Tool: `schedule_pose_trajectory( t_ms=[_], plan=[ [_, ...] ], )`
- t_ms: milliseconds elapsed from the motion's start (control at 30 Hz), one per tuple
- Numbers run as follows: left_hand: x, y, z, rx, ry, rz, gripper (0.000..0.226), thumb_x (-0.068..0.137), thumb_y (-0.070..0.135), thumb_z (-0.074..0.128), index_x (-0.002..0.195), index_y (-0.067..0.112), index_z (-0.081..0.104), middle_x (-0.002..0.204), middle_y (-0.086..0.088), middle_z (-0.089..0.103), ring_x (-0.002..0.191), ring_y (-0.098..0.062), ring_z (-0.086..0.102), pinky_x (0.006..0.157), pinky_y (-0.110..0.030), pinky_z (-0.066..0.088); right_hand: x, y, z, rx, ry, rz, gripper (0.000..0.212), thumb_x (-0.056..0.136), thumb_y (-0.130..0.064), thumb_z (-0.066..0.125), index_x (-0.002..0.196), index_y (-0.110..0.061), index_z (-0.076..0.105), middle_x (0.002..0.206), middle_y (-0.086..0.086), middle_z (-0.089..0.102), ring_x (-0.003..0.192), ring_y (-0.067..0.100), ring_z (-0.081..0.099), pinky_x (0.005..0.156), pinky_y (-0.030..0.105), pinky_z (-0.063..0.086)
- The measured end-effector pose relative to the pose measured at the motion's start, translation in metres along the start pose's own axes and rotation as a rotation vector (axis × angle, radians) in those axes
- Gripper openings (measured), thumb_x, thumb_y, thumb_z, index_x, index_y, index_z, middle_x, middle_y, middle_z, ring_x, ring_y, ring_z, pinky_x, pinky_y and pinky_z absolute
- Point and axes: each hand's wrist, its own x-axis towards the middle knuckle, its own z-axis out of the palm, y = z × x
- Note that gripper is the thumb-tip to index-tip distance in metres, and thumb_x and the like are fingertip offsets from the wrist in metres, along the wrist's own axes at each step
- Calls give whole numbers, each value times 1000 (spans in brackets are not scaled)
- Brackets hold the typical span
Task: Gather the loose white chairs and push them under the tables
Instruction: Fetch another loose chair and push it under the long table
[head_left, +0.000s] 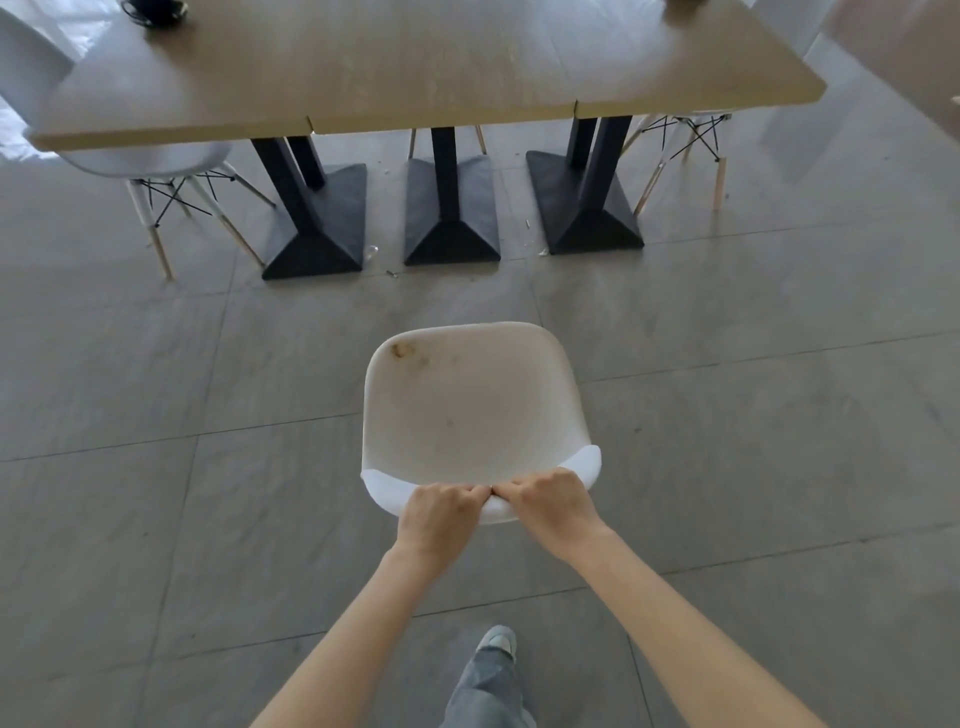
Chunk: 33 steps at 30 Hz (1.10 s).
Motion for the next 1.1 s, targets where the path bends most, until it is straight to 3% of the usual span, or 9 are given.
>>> schedule_pose_trajectory(
  t_ms=[333,467,533,600,667,733,867,933,1100],
  plan=[
    [53,-27,-14,-10,32,-39,31,88,10,43,113,21,58,103,-1,73,91,-29,68,70,-32,50,56,32,-11,22,13,-55,30,91,-8,41,117,-18,54,106,6,69,95,31,65,73,37,48],
    [82,-38,-39,49,93,21,29,39,22,87,62,28,71,44,9,67,34,-9,61,31,-14,39,90,55,-25,24,6,-65,30,91,-8,42,117,-18,55,105,7,70,94,31,65,73,37,47],
    [103,-45,-46,36,98,2,33,27,21,88,52,27,68,35,9,61,25,-8,54,26,-11,33,106,65,-37,31,59,-83,25,85,-11,55,107,-21,62,92,4,73,84,27,69,66,33,50],
    [120,-51,-52,30,85,13,34,25,20,88,51,27,67,34,8,61,24,-9,53,25,-11,32,119,73,-48,-50,40,-76,24,55,-22,81,74,-30,70,57,-6,71,51,12,67,45,19,47],
    [137,-59,-59,27,100,26,34,25,20,88,51,27,67,34,9,60,24,-8,53,25,-11,31,138,81,-55,-102,45,-45,33,29,-26,88,53,-32,65,37,-10,60,31,4,56,32,11,38],
    [154,-68,-66,27,101,29,33,26,21,88,51,26,67,34,9,60,24,-7,52,25,-11,31,156,88,-61,-109,48,-15,31,29,-27,87,51,-31,65,36,-10,60,30,4,55,32,11,38],
    [191,-88,-80,39,128,6,33,24,21,88,49,25,66,33,9,59,24,-7,52,25,-11,31,193,106,-71,-22,-17,-26,24,81,-8,57,100,-21,63,89,2,74,82,24,69,67,31,50],
    [206,-96,-89,48,128,4,33,27,19,88,51,26,67,35,8,60,26,-8,54,26,-11,32,211,114,-73,32,-14,-32,27,88,-6,45,110,-17,58,102,6,71,92,30,65,74,36,47],
    [249,-123,-90,-79,90,-7,31,89,11,44,115,20,60,101,-3,74,90,-30,68,70,-32,51,251,133,-87,55,13,-57,27,91,-9,43,114,-18,56,103,5,71,92,28,66,73,35,47]
  ],
)
